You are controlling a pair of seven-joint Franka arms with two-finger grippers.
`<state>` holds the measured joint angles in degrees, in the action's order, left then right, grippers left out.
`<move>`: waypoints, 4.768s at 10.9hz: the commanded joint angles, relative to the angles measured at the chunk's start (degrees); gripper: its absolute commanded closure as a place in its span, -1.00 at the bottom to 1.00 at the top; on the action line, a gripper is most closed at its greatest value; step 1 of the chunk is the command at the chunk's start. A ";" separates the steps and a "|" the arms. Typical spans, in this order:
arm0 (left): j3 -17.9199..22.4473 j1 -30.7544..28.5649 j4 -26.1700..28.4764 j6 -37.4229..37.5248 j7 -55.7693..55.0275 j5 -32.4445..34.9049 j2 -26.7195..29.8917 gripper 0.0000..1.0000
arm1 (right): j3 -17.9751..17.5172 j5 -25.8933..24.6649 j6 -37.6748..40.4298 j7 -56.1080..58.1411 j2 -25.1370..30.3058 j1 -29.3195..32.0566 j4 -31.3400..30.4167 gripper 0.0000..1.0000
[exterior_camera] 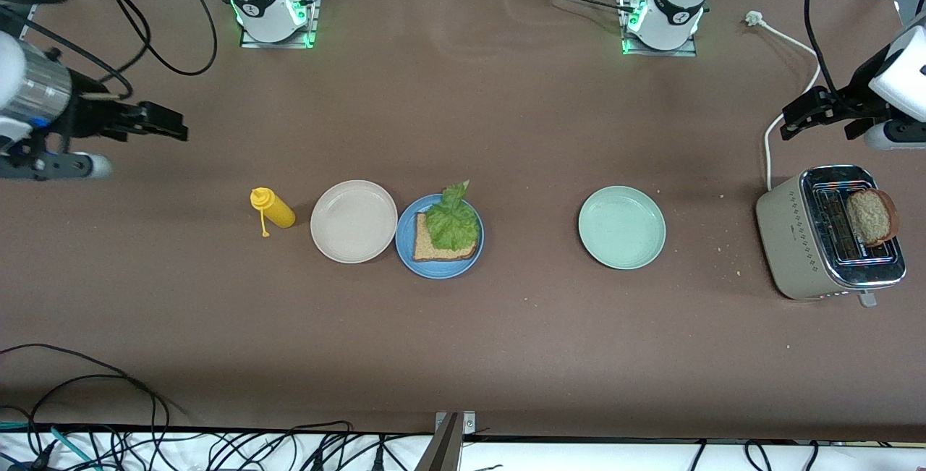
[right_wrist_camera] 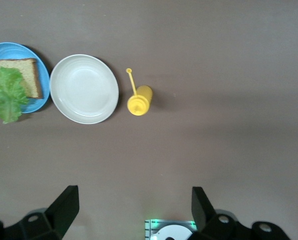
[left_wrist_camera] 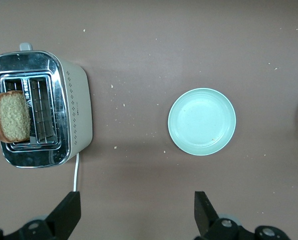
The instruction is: Make sandwich in blue plate with both arms
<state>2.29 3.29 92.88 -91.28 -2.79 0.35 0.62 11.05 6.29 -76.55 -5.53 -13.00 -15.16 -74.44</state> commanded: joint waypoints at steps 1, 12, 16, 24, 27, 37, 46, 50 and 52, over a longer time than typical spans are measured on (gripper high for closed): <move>0.17 -0.04 -1.21 0.66 0.77 -1.05 -0.35 -1.00 | 0.12 -4.44 -1.57 0.26 2.45 -1.02 -4.12 -1.00; 0.96 -4.87 -4.11 0.31 1.47 -0.35 -6.51 -1.00 | -11.66 -4.70 -13.54 4.13 12.74 15.33 -19.87 -1.00; 0.70 -4.52 -4.11 0.49 1.64 -0.43 -6.42 -1.00 | -12.10 -6.37 -12.14 3.42 13.18 14.72 -19.96 -1.00; -1.23 -4.34 0.97 1.46 2.61 -0.61 -1.77 -1.00 | -13.50 -6.81 -11.34 3.16 13.44 14.63 -19.78 -1.00; -1.59 -4.43 4.67 -1.09 2.70 -0.52 0.79 -1.00 | -13.33 -6.81 -11.34 3.16 13.44 14.63 -19.78 -1.00; -1.59 -4.69 3.80 -1.97 2.87 -0.70 0.09 -1.00 | -13.42 -6.99 -11.34 3.16 13.44 14.63 -19.78 -1.00; -1.59 -4.78 3.80 -1.97 2.87 -0.70 0.09 -1.00 | -11.32 -6.65 -12.83 16.98 8.97 15.42 -20.74 -1.00; -1.50 -4.87 3.80 -1.97 2.87 -0.78 0.09 -1.00 | -3.94 2.48 -14.42 36.15 -0.33 15.95 -21.89 -1.00; -1.59 -4.87 3.80 -1.97 2.87 -0.78 0.09 -1.00 | -2.70 10.20 -14.77 49.23 -6.12 19.27 -21.89 -1.00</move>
<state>0.94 -1.08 95.66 -92.42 -1.25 0.35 -0.37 7.32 9.21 -90.94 30.55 -13.60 0.93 -96.70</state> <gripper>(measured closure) 0.000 0.000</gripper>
